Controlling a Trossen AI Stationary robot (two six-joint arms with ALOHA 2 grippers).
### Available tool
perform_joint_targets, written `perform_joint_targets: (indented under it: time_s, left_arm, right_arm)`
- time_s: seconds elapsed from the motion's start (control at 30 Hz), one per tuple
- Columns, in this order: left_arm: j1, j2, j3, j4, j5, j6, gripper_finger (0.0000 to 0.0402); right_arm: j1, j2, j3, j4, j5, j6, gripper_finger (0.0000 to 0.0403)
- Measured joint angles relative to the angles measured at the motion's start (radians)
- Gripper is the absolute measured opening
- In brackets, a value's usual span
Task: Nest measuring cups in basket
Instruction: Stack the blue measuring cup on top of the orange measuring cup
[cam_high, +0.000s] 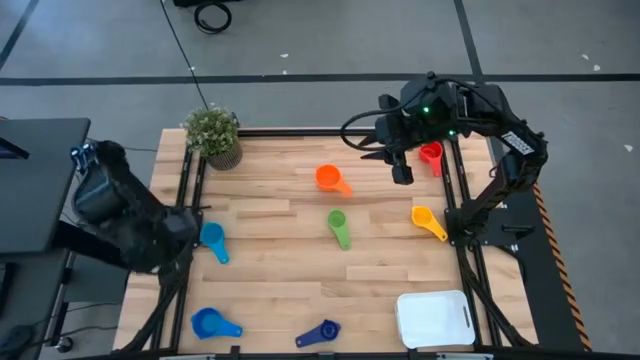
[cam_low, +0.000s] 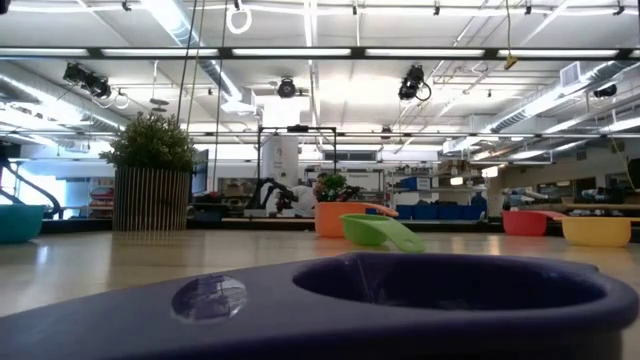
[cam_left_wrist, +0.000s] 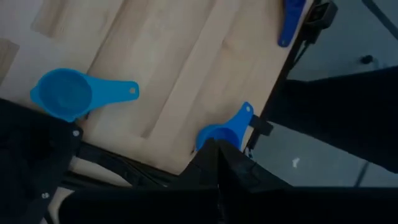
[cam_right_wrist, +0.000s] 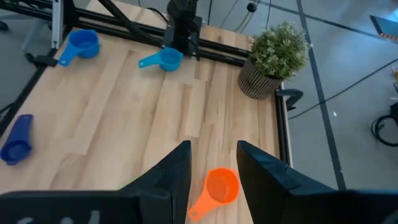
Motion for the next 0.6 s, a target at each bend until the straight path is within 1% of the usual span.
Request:
perform_joint_targets:
  time_s: [0.07,0.17,0.37,0.6]
  left_arm:
    - [-0.056,0.030,0.000,-0.001,-0.031,-0.064,0.0001]
    - [-0.125,0.084,0.000,-0.001,-0.048,-0.125,0.0001]
    - [-0.205,0.176,0.000,0.001,-0.050,-0.159,0.0001]
    - [-0.306,0.272,0.000,0.005,-0.047,-0.162,0.0001]
  right_arm:
    - [0.009,-0.002,0.000,0.000,0.000,0.001,0.0135]
    - [0.021,-0.002,0.000,0.009,0.000,0.003,0.0135]
    - [0.045,-0.002,0.000,0.079,0.000,0.048,0.0135]
    - [0.066,-0.002,0.000,0.140,-0.001,0.126,0.0135]
